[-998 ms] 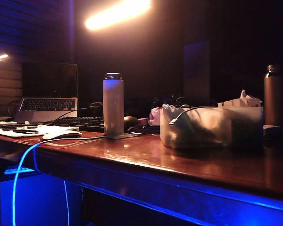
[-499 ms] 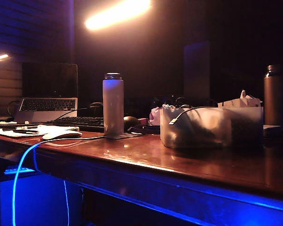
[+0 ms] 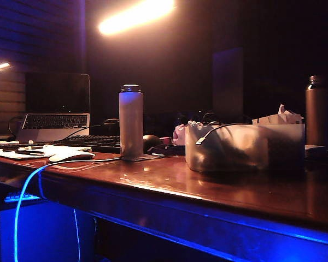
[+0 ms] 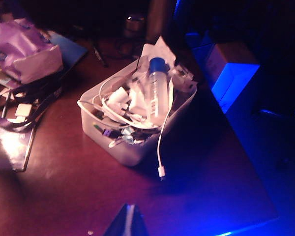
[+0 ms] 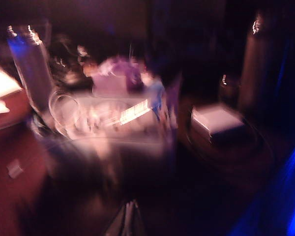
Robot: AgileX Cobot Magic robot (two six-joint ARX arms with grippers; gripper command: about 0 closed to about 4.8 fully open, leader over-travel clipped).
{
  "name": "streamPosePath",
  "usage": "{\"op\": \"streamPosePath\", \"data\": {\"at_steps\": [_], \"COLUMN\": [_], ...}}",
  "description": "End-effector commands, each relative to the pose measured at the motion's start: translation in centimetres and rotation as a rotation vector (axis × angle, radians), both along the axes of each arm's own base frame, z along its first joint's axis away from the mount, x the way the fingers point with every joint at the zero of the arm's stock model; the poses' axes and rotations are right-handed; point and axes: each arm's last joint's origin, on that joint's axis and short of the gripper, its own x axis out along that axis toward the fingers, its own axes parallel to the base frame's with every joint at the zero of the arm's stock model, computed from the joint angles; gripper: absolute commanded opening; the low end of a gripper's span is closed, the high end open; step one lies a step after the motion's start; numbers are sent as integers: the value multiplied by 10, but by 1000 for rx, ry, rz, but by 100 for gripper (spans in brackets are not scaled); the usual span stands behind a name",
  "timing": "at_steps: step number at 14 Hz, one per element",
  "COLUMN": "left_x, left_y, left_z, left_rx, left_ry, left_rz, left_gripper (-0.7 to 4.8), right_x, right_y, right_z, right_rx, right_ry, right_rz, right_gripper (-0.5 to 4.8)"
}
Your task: Pick up the liquid glue and place it into the translucent box.
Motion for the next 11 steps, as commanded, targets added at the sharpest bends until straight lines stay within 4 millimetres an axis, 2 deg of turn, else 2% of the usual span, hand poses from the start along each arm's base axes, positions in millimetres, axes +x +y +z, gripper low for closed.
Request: {"op": "streamPosePath", "data": {"at_steps": [1,3,4,11], "left_x": [-1,-1,-1,-1], "left_y": [0,0,0,0], "left_z": [2,2,2,2], "left_rx": [3,4,4,4], "left_ry": [-18,-14,-14,-14], "left_rz": [-10,-10,-10,-10], "left_gripper": [-6,-6,-6,-5], "right_x": [9,12,12,12], "right_y": [1,1,1,1], "right_z": [-33,-52,-56,-55], "right_rx": [-8,10,7,22], "right_ry": [90,163,183,181], "right_rz": [-19,-22,-22,-28], "right_gripper": [-1,-1,-1,-1]}}
